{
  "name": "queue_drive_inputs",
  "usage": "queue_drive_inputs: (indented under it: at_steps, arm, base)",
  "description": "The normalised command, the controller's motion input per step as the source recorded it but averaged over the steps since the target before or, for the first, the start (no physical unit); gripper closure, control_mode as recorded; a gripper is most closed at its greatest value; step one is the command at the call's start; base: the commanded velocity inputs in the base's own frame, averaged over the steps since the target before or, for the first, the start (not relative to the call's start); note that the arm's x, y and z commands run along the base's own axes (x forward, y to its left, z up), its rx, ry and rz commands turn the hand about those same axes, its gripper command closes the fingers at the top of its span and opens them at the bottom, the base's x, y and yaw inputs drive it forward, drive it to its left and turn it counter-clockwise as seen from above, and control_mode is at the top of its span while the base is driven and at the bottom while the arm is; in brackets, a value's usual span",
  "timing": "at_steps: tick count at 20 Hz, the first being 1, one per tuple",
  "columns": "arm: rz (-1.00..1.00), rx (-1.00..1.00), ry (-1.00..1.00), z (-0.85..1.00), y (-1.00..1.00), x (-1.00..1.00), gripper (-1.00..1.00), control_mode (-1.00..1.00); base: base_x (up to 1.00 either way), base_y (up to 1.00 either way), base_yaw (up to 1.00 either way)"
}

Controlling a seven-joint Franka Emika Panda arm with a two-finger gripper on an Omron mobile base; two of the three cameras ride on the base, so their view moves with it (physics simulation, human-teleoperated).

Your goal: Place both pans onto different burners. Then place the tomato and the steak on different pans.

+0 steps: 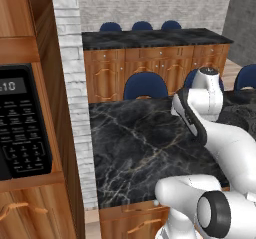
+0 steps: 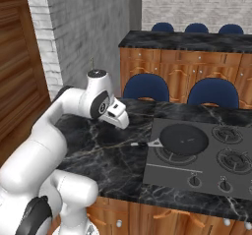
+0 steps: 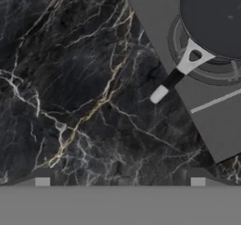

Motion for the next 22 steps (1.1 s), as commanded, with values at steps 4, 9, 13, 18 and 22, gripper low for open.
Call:
queue_drive_inputs:
  at_steps: [4, 9, 13, 18, 22]
  arm:
    - [0.14, 0.00, 0.00, 0.00, 0.14, -0.16, -1.00, -1.00]
    - [0.00, 0.00, 0.00, 0.00, 0.00, 0.00, -1.00, 1.00]
    - [0.00, 0.00, 0.00, 0.00, 0.00, 0.00, -1.00, 1.00]
    - [0.00, 0.00, 0.00, 0.00, 0.00, 0.00, -1.00, 1.00]
    - [0.00, 0.00, 0.00, 0.00, 0.00, 0.00, -1.00, 1.00]
  base:
    - [0.00, 0.00, 0.00]
    - [-0.55, -0.09, 0.01]
    - [-0.72, -0.68, 0.00]
    - [-0.29, -0.98, -0.02]
    - [-0.02, -1.00, 0.00]
